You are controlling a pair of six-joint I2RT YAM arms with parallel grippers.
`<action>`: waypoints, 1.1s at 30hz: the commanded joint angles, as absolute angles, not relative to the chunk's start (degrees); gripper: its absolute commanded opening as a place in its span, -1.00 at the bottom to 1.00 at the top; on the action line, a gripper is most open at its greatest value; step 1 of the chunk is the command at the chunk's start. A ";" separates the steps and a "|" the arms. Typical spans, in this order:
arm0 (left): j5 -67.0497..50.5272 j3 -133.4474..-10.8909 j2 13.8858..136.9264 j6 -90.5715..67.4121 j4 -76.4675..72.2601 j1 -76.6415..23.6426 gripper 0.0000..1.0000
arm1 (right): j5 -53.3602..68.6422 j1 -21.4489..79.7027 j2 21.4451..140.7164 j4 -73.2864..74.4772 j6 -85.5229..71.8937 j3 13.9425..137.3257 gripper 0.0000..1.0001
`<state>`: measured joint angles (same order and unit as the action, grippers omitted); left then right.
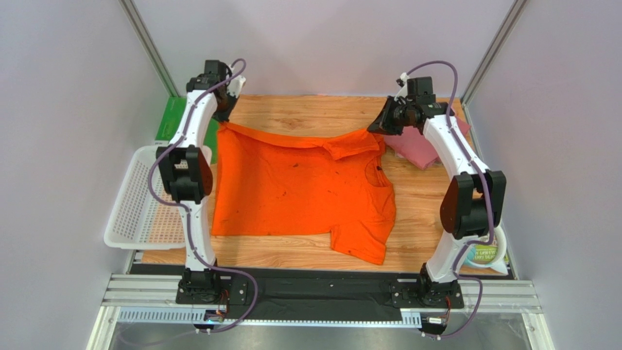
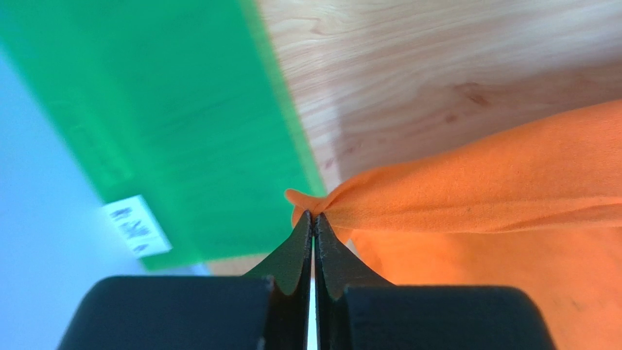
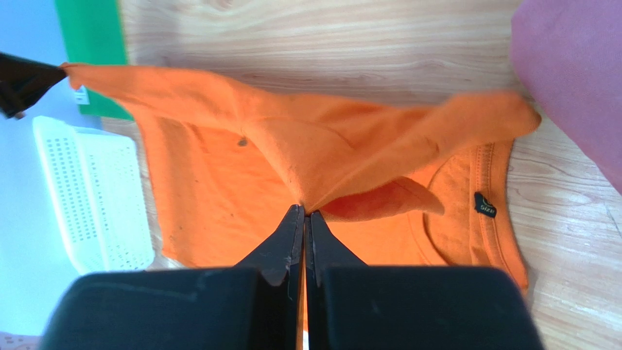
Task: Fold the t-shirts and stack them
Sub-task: Fold the tshirt
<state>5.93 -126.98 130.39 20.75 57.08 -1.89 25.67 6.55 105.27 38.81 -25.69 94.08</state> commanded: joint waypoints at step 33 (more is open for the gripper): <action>-1.06 -89.30 96.86 23.91 52.65 -2.81 -1.00 | 21.80 6.59 74.36 40.70 -28.83 60.47 -1.00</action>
